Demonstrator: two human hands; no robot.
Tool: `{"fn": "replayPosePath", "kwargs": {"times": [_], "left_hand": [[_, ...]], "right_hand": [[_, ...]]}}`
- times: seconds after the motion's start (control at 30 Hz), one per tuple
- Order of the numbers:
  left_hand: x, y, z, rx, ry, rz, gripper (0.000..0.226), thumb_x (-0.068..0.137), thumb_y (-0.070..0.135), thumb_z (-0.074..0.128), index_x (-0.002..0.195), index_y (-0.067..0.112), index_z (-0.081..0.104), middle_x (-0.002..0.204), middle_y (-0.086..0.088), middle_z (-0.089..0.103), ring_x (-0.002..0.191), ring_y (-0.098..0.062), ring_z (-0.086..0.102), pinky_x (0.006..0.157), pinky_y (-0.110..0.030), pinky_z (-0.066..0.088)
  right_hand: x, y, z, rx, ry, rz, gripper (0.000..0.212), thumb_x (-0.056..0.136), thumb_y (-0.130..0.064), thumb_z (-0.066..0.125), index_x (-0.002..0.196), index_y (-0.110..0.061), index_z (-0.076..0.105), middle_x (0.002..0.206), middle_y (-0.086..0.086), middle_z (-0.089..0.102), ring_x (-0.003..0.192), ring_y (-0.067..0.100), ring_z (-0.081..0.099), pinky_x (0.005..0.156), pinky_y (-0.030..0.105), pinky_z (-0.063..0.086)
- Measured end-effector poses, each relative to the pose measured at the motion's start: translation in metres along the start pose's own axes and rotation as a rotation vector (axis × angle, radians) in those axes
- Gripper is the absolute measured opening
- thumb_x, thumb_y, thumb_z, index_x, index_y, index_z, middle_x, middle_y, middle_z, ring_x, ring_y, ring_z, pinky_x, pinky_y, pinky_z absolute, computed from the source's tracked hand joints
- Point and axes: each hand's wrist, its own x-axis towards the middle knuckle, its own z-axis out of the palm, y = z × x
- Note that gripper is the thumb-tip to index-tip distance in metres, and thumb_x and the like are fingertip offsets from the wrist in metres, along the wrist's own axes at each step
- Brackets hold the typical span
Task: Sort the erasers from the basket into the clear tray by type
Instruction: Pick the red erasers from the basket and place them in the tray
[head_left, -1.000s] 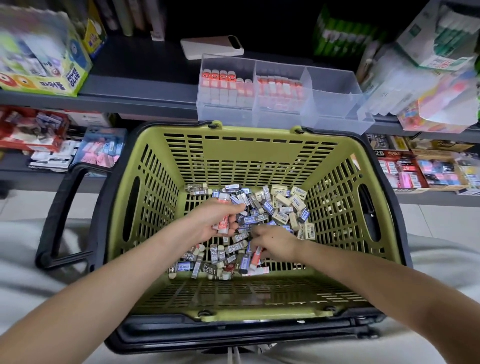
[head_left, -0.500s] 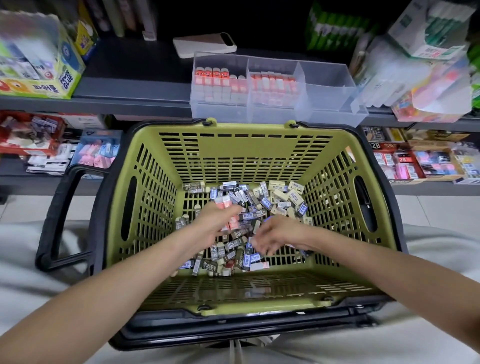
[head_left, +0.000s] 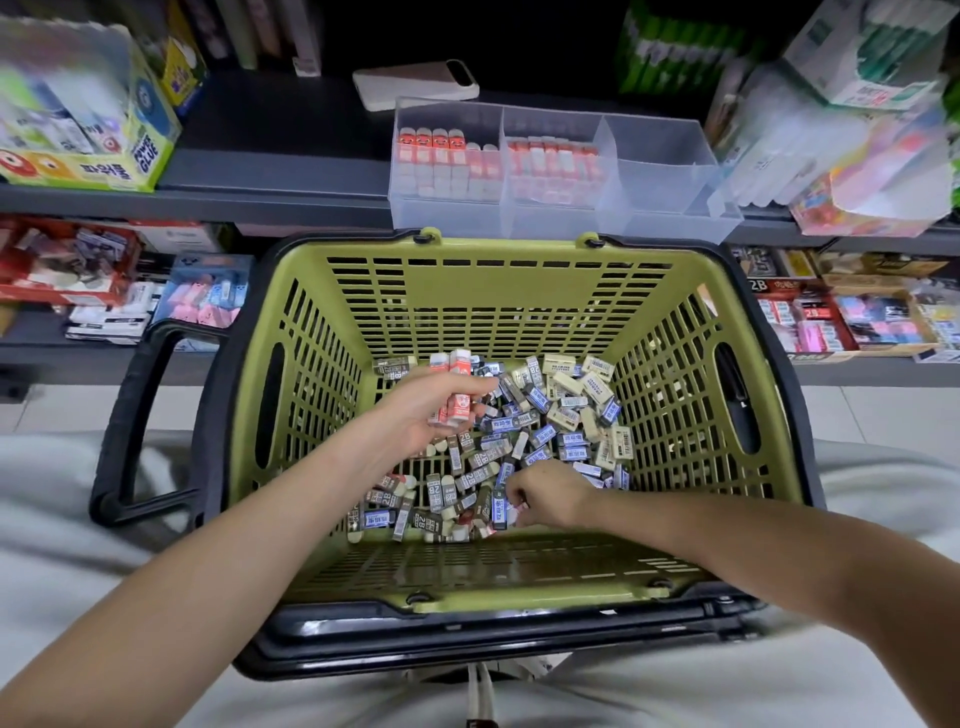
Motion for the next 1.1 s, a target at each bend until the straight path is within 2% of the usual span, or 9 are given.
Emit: {"fn": "replayPosePath", "kwargs": {"times": [0.2, 0.4, 0.5, 0.6, 0.7, 0.8, 0.9, 1.0, 1.1], "left_hand": [[-0.001, 0.005, 0.001, 0.042, 0.039, 0.053, 0.038, 0.062, 0.018, 0.081, 0.092, 0.006, 0.061, 0.057, 0.001, 0.067, 0.048, -0.009, 0.062, 0.046, -0.019, 0.050], [-0.004, 0.013, -0.006, -0.066, 0.111, 0.072, 0.050, 0.053, 0.021, 0.080, 0.097, 0.008, 0.060, 0.066, 0.000, 0.066, 0.059, -0.011, 0.062, 0.069, -0.026, 0.051], [-0.003, 0.016, -0.008, -0.067, 0.155, 0.084, 0.061, 0.051, 0.022, 0.081, 0.106, 0.008, 0.058, 0.081, -0.003, 0.069, 0.073, -0.015, 0.064, 0.073, -0.030, 0.052], [-0.003, 0.016, -0.008, -0.183, 0.171, 0.072, 0.061, 0.049, 0.016, 0.080, 0.104, 0.007, 0.057, 0.093, -0.006, 0.065, 0.082, -0.018, 0.061, 0.075, -0.031, 0.050], [-0.005, 0.016, -0.008, -0.255, 0.135, 0.057, 0.047, 0.050, 0.016, 0.080, 0.091, 0.008, 0.058, 0.081, -0.004, 0.063, 0.076, -0.017, 0.056, 0.074, -0.029, 0.049], [-0.011, 0.011, -0.003, -0.204, -0.003, 0.053, 0.042, 0.055, 0.018, 0.080, 0.091, 0.010, 0.059, 0.075, -0.003, 0.068, 0.072, -0.016, 0.061, 0.073, -0.030, 0.050], [-0.016, 0.007, 0.001, -0.121, 0.002, 0.071, 0.040, 0.060, 0.007, 0.078, 0.095, 0.006, 0.059, 0.078, -0.007, 0.071, 0.065, -0.017, 0.068, 0.058, -0.029, 0.055], [-0.015, 0.011, -0.010, -0.147, 0.244, 0.095, 0.049, 0.068, -0.004, 0.074, 0.110, 0.008, 0.054, 0.097, -0.011, 0.065, 0.084, -0.022, 0.066, 0.069, -0.034, 0.055], [-0.019, 0.026, -0.025, -0.275, 0.336, 0.093, 0.041, 0.072, -0.001, 0.072, 0.108, 0.009, 0.054, 0.093, -0.007, 0.060, 0.081, -0.018, 0.058, 0.068, -0.031, 0.051]], "right_hand": [[0.006, 0.014, -0.024, -0.234, 0.109, -0.247, 0.028, 0.090, -0.023, 0.059, 0.117, -0.018, 0.060, 0.128, 0.006, 0.052, 0.107, 0.022, 0.060, 0.078, 0.033, 0.051], [0.012, 0.027, -0.035, -0.358, 0.021, -0.298, 0.029, 0.092, -0.018, 0.051, 0.118, -0.004, 0.051, 0.126, 0.013, 0.048, 0.112, 0.023, 0.050, 0.091, 0.030, 0.047], [0.002, 0.032, -0.052, -0.105, 0.093, -0.154, 0.014, 0.089, -0.017, 0.057, 0.101, -0.012, 0.052, 0.098, -0.001, 0.055, 0.084, 0.014, 0.055, 0.068, 0.016, 0.047], [-0.010, 0.023, -0.068, 0.488, 0.295, 0.065, 0.012, 0.086, -0.011, 0.064, 0.085, -0.012, 0.052, 0.078, -0.005, 0.056, 0.059, 0.007, 0.056, 0.047, 0.012, 0.041], [-0.017, -0.007, -0.091, 1.117, 0.406, 0.075, 0.005, 0.086, -0.008, 0.063, 0.085, -0.005, 0.059, 0.070, 0.000, 0.065, 0.057, 0.009, 0.061, 0.060, 0.023, 0.053], [-0.016, -0.047, -0.104, 1.372, 0.364, -0.044, 0.005, 0.086, -0.004, 0.063, 0.088, 0.001, 0.062, 0.068, 0.003, 0.065, 0.058, 0.013, 0.061, 0.062, 0.025, 0.054], [-0.010, -0.070, -0.104, 1.256, 0.359, -0.147, 0.013, 0.083, -0.012, 0.068, 0.092, -0.003, 0.063, 0.074, 0.003, 0.065, 0.060, 0.013, 0.060, 0.062, 0.025, 0.053], [-0.007, -0.061, -0.095, 0.943, 0.388, -0.192, 0.010, 0.082, -0.022, 0.069, 0.090, -0.017, 0.066, 0.085, -0.005, 0.064, 0.074, 0.008, 0.059, 0.069, 0.022, 0.050], [-0.002, -0.044, -0.068, 0.417, 0.125, -0.251, 0.018, 0.085, -0.020, 0.067, 0.103, -0.016, 0.069, 0.091, -0.008, 0.065, 0.072, -0.001, 0.053, 0.067, 0.014, 0.042]]}}
